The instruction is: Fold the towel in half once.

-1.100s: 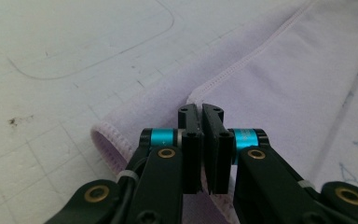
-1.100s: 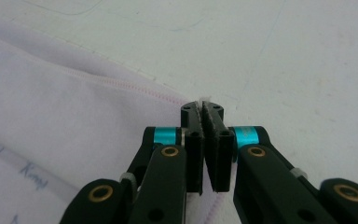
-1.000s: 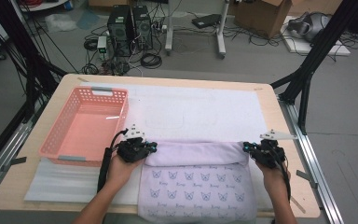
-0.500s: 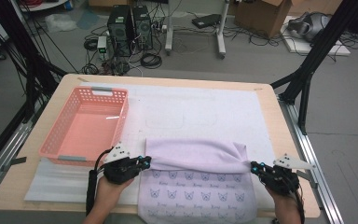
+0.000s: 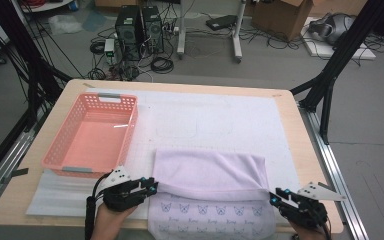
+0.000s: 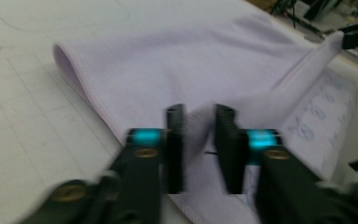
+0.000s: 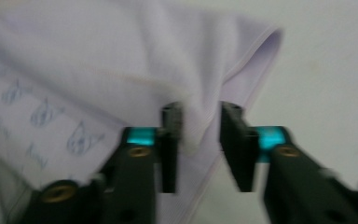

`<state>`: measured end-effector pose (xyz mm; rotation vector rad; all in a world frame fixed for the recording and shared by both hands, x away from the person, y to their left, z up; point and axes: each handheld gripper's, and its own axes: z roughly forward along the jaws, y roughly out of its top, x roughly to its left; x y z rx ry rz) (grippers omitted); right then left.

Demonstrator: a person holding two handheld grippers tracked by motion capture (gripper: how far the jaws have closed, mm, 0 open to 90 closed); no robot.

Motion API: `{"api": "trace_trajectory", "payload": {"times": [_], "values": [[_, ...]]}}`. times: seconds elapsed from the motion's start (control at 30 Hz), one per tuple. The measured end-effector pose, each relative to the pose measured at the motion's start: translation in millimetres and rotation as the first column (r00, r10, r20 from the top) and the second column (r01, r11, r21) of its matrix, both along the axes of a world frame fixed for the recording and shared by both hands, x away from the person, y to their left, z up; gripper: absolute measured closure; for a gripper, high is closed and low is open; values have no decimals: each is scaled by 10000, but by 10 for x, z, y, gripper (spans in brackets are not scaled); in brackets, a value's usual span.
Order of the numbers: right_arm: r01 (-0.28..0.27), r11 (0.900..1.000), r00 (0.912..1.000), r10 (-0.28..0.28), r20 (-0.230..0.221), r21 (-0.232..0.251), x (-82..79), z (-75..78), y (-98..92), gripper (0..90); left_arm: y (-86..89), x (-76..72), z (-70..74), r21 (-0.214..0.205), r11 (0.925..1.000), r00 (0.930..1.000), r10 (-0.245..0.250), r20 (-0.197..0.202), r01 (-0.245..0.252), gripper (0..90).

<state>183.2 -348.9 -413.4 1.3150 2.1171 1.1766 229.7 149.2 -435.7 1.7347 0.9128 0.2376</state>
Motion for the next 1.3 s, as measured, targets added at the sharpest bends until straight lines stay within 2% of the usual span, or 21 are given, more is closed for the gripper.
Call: {"api": "trace_trajectory", "payload": {"times": [0.03, 0.1, 0.17, 0.23, 0.37, 0.5, 0.57, 0.63, 0.67, 0.73, 0.77, 0.8, 0.87, 0.9, 0.97, 1.07, 1.17, 1.3], "values": [[255, 9989, 9989, -270, 386, 389, 10, 47, -58, 600, 7, 17, 7, -148, 9999, 10000, 78, 50, -77, 509], [646, 9952, 9949, -699, 731, 731, 71, 85, -125, 611, 25, 61, 32, -247, 9996, 9994, 160, 306, -153, 478], [829, 9944, 9927, -881, 822, 654, 163, 85, -126, 659, 41, 90, 50, -276, 9993, 9987, 255, 446, -242, 464], [946, 9943, 9933, -976, 624, 493, 300, 39, -79, 694, 51, 111, 48, -276, 9991, 9981, 350, 504, -336, 463], [886, 9956, 9954, -896, -347, -298, 648, -167, 114, 700, 63, 136, 35, -80, 9990, 9977, 446, 504, -443, 454], [932, 9936, 9913, -985, -875, -635, 925, -326, 253, 672, 79, 165, 39, -75, 9986, 9973, 532, 496, -529, 454], [1007, 9935, 9909, -1049, -846, -524, 983, -336, 276, 712, 85, 185, 37, -2, 9985, 9972, 551, 505, -552, 454], [840, 9922, 9931, -910, -745, -926, 1021, -326, 307, 853, 89, 209, 38, 30, 9984, 9972, 565, 489, -567, 454], [848, 9904, 9929, -932, -741, -1090, 1024, -316, 317, 867, 90, 224, 36, 36, 9983, 9972, 573, 480, -576, 453], [1145, 9794, 9900, -1264, -627, -1666, 1037, -284, 313, 876, 88, 264, 31, 70, 9983, 9974, 580, 435, -584, 451], [1559, 9671, 9849, -1677, -430, -2009, 1036, -265, 273, 876, 87, 277, 29, 75, 9983, 9974, 579, 431, -583, 449], [1711, 9657, 9825, -1821, -401, -1954, 1041, -259, 229, 876, 79, 294, 23, 35, 9979, 9971, 640, 406, -642, 447], [1919, 9725, 9767, -2024, -709, -1321, 1045, -270, 126, 862, 74, 334, 8, 130, 9982, 9979, 579, 304, -583, 442], [1864, 9752, 9786, -1951, -653, -1197, 1042, -283, 103, 825, 69, 351, -3, 169, 9984, 9983, 539, 240, -543, 439], [1980, 9722, 9782, -2041, -384, -1252, 1026, -274, 79, 757, 56, 374, -23, 303, 9980, 9983, 550, 203, -556, 435], [1950, 9799, 9799, -1965, -336, -415, 1002, -220, -2, 688, 43, 408, -44, 443, 9975, 9984, 549, 159, -556, 437], [1860, 9822, 9820, -1867, -284, -276, 951, -181, -29, 640, 5, 453, -65, 549, 9966, 9981, 620, -47, -617, 431], [1520, 9876, 9873, -1535, -399, -384, 925, -187, -10, 601, -73, 566, -114, 801, 9943, 9964, 745, -402, -711, 431]]}}
